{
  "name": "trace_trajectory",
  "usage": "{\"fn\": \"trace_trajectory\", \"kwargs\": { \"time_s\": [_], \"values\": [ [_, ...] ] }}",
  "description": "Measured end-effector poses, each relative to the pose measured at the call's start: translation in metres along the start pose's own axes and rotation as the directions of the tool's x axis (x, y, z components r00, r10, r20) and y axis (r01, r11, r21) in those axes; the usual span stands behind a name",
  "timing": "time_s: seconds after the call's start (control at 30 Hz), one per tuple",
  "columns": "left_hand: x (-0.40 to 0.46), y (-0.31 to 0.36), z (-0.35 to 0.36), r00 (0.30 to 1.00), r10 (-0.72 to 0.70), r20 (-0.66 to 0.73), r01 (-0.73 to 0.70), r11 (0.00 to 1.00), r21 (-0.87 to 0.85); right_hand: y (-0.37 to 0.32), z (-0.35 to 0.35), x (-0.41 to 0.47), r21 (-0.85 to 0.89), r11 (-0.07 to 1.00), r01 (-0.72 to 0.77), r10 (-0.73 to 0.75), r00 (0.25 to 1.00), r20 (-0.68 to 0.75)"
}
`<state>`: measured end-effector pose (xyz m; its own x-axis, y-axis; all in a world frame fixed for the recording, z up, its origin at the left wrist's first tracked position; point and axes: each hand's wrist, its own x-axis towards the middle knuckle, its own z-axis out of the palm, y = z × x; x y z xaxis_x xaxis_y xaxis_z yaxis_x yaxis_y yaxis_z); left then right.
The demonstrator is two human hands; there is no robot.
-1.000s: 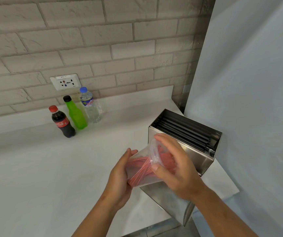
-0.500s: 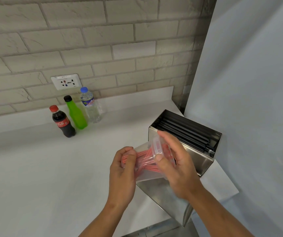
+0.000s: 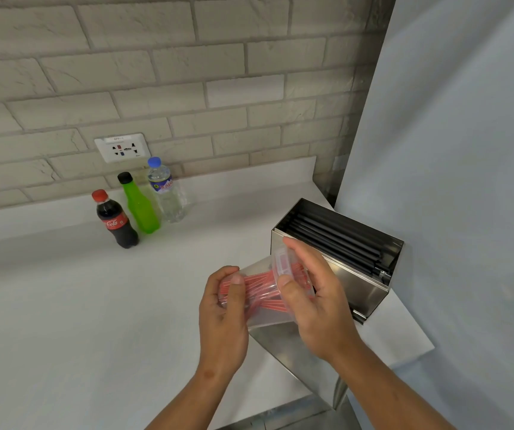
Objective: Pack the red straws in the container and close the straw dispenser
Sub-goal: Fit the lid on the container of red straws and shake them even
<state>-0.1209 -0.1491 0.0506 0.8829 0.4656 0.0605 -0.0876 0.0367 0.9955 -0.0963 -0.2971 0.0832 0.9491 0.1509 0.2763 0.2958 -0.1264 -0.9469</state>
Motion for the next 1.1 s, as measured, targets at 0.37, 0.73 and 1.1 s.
{"fn": "trace_trajectory", "kwargs": {
  "time_s": [0.37,0.73,1.1],
  "values": [
    [0.002,-0.004,-0.009,0.999,-0.045,0.017,0.044,0.999,0.014,0.003,0.000,-0.002,0.020,0.998,-0.059,0.059,0.998,0.039],
    [0.008,-0.002,-0.024,0.968,-0.174,0.180,0.154,0.981,0.121,0.018,-0.015,0.011,0.016,0.925,-0.381,0.380,0.924,0.031],
    [0.009,0.018,-0.033,0.953,0.025,0.303,-0.116,0.951,0.287,0.031,0.003,0.019,0.051,0.922,-0.385,0.386,0.922,-0.023]
  ]
}}
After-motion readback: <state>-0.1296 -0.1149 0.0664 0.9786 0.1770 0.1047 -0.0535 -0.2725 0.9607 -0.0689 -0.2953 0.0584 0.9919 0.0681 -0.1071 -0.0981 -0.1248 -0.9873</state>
